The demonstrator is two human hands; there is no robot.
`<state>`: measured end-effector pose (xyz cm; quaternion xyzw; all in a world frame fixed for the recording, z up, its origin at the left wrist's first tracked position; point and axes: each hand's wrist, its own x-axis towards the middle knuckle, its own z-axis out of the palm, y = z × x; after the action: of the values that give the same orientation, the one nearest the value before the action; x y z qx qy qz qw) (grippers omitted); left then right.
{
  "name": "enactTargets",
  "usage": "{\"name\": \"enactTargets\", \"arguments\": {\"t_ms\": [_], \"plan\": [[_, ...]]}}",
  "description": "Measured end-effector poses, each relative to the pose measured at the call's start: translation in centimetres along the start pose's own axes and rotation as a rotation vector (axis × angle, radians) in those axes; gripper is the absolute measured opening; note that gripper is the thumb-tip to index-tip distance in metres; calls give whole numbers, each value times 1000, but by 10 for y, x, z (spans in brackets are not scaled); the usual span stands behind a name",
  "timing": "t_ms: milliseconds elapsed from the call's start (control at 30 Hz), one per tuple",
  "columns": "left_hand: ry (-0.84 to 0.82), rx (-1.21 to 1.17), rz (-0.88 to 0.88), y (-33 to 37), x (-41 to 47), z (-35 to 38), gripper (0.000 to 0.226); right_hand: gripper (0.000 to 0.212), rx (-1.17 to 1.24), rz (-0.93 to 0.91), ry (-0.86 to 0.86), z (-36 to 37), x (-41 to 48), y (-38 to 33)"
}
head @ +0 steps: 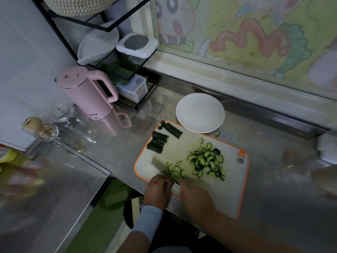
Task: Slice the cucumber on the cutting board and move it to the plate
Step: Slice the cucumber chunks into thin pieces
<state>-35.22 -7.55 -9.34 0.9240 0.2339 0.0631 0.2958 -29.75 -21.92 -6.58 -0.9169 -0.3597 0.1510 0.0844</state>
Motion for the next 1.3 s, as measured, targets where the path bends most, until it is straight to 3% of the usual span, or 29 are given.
{"name": "enactTargets", "arguments": {"t_ms": [167, 433, 600, 733, 867, 1133, 1267, 1300], "plan": [[-7, -21, -21, 1, -1, 0, 15, 28, 82, -7, -10, -8, 20, -18], [-6, -11, -1, 2, -2, -3, 17, 31, -27, -9, -17, -7, -16, 13], [-7, 28, 4, 3, -4, -2, 16, 22, -50, -69, 88, -4, -18, 17], [-2, 19, 2, 4, -6, -1, 11, 48, -44, -36, 7, -2, -2, 4], [5, -5, -27, 6, -5, -3, 12, 30, 64, -19, -53, -11, 15, -13], [-22, -26, -59, 2, -4, -4, 3, 33, 21, -37, -67, -11, -3, 0], [-12, -37, -48, -1, -6, -2, 9, 19, 26, -19, -52, -14, -20, 10], [-12, -36, -46, -2, -6, -2, 10, 24, -8, -27, -59, -12, -23, 12]]}}
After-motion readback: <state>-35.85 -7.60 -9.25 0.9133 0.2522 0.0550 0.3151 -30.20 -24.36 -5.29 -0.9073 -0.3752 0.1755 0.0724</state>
